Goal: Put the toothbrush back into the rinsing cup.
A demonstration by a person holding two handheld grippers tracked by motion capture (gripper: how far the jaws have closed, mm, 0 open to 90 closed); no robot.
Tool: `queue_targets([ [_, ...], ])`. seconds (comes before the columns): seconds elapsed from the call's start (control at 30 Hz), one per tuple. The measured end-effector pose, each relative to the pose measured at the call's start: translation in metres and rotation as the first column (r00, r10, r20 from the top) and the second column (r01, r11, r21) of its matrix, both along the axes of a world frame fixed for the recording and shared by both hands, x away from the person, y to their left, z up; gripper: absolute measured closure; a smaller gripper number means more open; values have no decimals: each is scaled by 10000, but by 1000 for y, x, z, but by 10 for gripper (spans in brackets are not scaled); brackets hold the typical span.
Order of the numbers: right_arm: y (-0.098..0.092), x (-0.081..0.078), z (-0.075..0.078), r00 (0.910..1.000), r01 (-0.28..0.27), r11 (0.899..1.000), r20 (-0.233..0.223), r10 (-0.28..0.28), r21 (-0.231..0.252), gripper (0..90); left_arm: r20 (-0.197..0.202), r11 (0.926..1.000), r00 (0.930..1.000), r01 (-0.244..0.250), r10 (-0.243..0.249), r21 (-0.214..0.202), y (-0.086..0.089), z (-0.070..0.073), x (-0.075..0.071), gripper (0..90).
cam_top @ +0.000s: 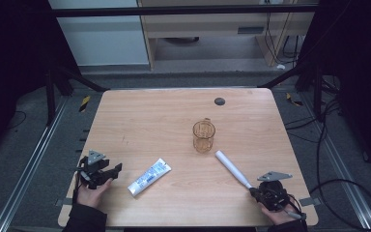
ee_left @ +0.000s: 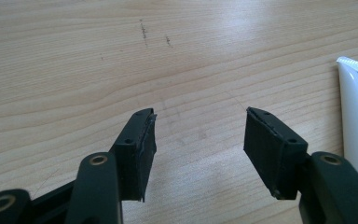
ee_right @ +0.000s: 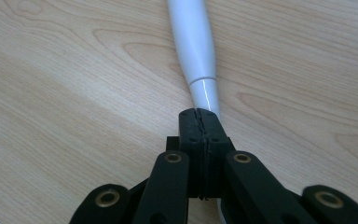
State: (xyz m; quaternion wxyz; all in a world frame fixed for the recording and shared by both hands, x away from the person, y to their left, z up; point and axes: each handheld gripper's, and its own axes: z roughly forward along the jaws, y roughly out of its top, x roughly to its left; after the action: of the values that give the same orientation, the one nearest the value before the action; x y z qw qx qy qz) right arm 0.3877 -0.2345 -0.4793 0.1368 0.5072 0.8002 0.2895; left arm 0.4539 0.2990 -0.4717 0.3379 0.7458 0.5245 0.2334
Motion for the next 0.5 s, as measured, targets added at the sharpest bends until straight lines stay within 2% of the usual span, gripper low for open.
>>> queue_targets([
  [0.5, -12, 5, -2, 9986, 532, 9986, 51, -532, -33, 898, -16, 10000, 10000, 8, -8, 12, 0, 0, 0, 428],
])
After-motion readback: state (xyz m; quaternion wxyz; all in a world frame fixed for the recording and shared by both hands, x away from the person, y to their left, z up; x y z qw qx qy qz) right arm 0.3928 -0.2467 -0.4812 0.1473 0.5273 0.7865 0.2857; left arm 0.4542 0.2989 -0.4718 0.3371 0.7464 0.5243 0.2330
